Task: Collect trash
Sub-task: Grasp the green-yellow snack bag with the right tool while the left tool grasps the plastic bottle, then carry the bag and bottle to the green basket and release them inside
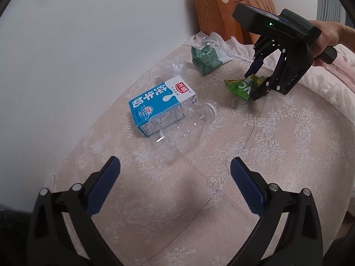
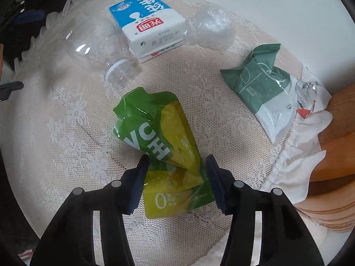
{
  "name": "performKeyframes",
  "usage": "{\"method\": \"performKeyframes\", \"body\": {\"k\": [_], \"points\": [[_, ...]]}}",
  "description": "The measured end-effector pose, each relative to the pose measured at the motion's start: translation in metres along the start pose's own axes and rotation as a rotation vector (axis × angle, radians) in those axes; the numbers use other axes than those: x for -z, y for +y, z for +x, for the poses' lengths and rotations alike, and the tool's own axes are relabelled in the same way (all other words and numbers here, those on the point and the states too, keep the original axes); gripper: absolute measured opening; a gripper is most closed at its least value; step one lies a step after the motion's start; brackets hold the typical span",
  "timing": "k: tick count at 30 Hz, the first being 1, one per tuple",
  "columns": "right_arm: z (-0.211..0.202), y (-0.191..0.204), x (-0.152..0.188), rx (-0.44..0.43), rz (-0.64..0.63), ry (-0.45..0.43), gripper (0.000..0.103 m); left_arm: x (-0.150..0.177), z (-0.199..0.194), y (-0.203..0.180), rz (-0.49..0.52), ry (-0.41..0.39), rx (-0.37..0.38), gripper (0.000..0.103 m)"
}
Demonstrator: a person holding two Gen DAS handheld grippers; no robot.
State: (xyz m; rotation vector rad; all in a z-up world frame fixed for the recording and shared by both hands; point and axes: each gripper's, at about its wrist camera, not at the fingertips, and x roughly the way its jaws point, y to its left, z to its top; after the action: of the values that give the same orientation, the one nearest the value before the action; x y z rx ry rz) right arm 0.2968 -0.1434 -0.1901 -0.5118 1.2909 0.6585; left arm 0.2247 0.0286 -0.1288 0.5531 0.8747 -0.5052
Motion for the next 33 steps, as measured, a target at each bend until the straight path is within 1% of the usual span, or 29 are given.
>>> {"method": "performKeyframes", "body": {"k": [2, 5, 7, 9, 11, 12, 16, 19, 21, 23, 24, 27, 28, 32, 33], "points": [[-0.005, -0.001, 0.005, -0.022, 0.057, -0.035, 0.05, -0.008, 0.002, 0.003, 0.05, -0.02, 0.007, 0.095], [-0.017, -0.006, 0.021, -0.106, 0.204, -0.131, 0.05, -0.021, 0.005, 0.006, 0.133, -0.041, 0.022, 0.095], [-0.025, -0.008, 0.038, -0.196, 0.334, -0.224, 0.05, -0.028, 0.012, 0.006, 0.187, -0.034, 0.03, 0.095], [-0.028, -0.008, 0.057, -0.274, 0.44, -0.307, 0.05, -0.035, 0.021, 0.005, 0.236, -0.021, 0.053, 0.095], [-0.029, -0.002, 0.078, -0.332, 0.547, -0.378, 0.05, -0.038, 0.033, 0.005, 0.275, 0.002, 0.071, 0.095], [-0.028, -0.001, 0.083, -0.346, 0.576, -0.393, 0.05, -0.039, 0.04, 0.005, 0.288, 0.014, 0.077, 0.095], [-0.026, 0.014, 0.125, -0.417, 0.72, -0.465, 0.05, -0.039, 0.06, 0.004, 0.331, 0.053, 0.114, 0.095], [-0.028, 0.025, 0.142, -0.474, 0.788, -0.498, 0.05, -0.035, 0.07, 0.001, 0.361, 0.062, 0.15, 0.095], [-0.028, 0.036, 0.153, -0.481, 0.807, -0.508, 0.05, -0.033, 0.078, 0.0, 0.368, 0.075, 0.15, 0.095], [-0.031, 0.043, 0.163, -0.5, 0.827, -0.529, 0.05, -0.033, 0.083, -0.002, 0.362, 0.074, 0.131, 0.095], [-0.032, 0.049, 0.159, -0.505, 0.832, -0.535, 0.05, -0.032, 0.084, -0.002, 0.349, 0.072, 0.128, 0.091], [-0.035, 0.064, 0.167, -0.509, 0.858, -0.567, 0.05, -0.031, 0.081, -0.003, 0.297, 0.057, 0.134, 0.079], [-0.037, 0.071, 0.174, -0.515, 0.868, -0.577, 0.05, -0.031, 0.079, -0.004, 0.286, 0.051, 0.131, 0.077], [-0.029, 0.081, 0.175, -0.529, 0.929, -0.603, 0.05, -0.027, 0.073, -0.007, 0.214, 0.055, 0.147, 0.075], [-0.028, 0.083, 0.181, -0.539, 0.952, -0.61, 0.05, -0.024, 0.071, -0.007, 0.196, 0.055, 0.147, 0.075]]}}
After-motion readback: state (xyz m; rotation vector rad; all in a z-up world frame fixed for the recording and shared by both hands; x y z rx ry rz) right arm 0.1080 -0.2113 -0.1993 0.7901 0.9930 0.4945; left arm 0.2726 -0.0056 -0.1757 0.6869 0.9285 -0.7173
